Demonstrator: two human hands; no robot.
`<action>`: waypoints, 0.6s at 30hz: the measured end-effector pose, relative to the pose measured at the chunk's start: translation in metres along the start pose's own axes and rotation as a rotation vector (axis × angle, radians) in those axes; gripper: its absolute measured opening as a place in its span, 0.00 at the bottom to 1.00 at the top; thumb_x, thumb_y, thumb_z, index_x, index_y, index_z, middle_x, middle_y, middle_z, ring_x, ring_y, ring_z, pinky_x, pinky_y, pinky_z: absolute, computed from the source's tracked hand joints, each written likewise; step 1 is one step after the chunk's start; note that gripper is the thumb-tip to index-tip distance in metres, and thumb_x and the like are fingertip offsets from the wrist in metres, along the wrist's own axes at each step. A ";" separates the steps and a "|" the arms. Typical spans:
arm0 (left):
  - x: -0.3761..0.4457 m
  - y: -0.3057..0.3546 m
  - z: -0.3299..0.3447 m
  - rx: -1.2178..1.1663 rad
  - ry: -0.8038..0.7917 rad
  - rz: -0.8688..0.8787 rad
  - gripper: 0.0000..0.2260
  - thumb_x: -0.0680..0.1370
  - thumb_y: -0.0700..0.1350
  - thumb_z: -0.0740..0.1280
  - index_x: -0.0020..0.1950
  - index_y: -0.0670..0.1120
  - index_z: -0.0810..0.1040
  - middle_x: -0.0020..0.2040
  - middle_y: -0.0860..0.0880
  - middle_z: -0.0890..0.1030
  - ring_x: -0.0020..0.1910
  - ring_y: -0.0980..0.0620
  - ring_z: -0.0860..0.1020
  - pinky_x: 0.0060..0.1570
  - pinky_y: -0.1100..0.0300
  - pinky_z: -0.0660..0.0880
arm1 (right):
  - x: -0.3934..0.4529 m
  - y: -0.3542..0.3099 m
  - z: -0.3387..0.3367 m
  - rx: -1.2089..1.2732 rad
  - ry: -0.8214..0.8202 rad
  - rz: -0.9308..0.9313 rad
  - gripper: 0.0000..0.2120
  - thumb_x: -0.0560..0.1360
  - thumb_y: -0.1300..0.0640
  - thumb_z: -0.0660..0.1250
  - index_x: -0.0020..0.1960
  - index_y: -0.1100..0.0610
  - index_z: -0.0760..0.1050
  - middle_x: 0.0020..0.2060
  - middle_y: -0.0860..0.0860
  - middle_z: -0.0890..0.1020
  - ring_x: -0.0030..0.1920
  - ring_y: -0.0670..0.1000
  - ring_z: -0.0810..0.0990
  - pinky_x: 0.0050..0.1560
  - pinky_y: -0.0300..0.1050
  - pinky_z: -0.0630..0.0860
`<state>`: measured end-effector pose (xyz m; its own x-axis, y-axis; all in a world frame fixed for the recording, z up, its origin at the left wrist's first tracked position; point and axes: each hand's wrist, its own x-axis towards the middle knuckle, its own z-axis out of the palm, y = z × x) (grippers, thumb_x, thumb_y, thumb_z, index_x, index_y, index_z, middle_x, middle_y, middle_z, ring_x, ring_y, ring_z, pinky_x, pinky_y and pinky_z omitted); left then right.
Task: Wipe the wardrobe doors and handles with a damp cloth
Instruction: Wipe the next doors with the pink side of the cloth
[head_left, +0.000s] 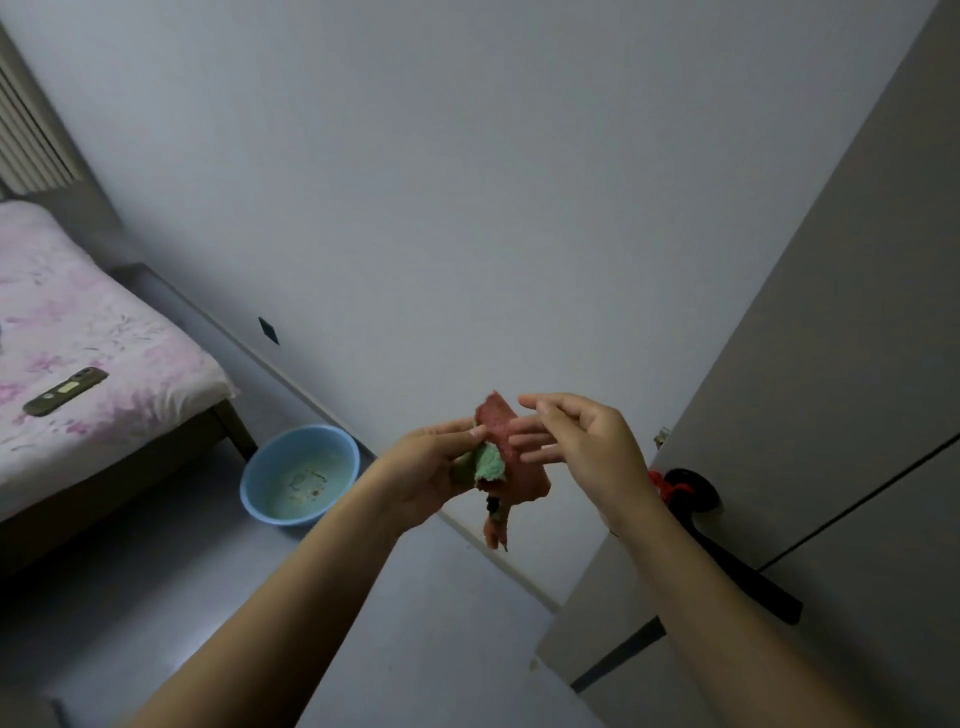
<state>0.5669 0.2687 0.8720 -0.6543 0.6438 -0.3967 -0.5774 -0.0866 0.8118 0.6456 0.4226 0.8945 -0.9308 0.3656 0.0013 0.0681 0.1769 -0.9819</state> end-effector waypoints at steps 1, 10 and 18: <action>0.002 0.002 0.000 0.034 -0.023 0.000 0.11 0.75 0.38 0.64 0.56 0.38 0.79 0.45 0.41 0.82 0.41 0.48 0.82 0.42 0.58 0.80 | 0.004 0.003 -0.003 -0.085 0.015 -0.047 0.10 0.80 0.58 0.62 0.58 0.54 0.78 0.48 0.50 0.84 0.46 0.46 0.83 0.47 0.40 0.79; 0.045 0.036 -0.026 0.369 -0.250 0.075 0.07 0.77 0.41 0.66 0.53 0.42 0.79 0.45 0.43 0.82 0.43 0.48 0.80 0.43 0.58 0.77 | 0.049 0.004 -0.003 0.003 -0.010 -0.003 0.02 0.71 0.59 0.73 0.42 0.53 0.81 0.37 0.47 0.84 0.42 0.48 0.82 0.48 0.42 0.80; 0.115 0.079 -0.043 0.498 -0.463 0.052 0.06 0.71 0.44 0.72 0.41 0.41 0.81 0.33 0.42 0.79 0.32 0.48 0.76 0.34 0.61 0.73 | 0.095 0.007 0.013 -0.166 0.339 -0.055 0.04 0.73 0.58 0.72 0.45 0.50 0.80 0.42 0.45 0.84 0.45 0.47 0.82 0.49 0.39 0.78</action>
<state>0.4247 0.3032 0.8724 -0.3350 0.9168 -0.2173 -0.1842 0.1624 0.9694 0.5529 0.4464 0.8856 -0.7650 0.6279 0.1434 0.1041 0.3402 -0.9346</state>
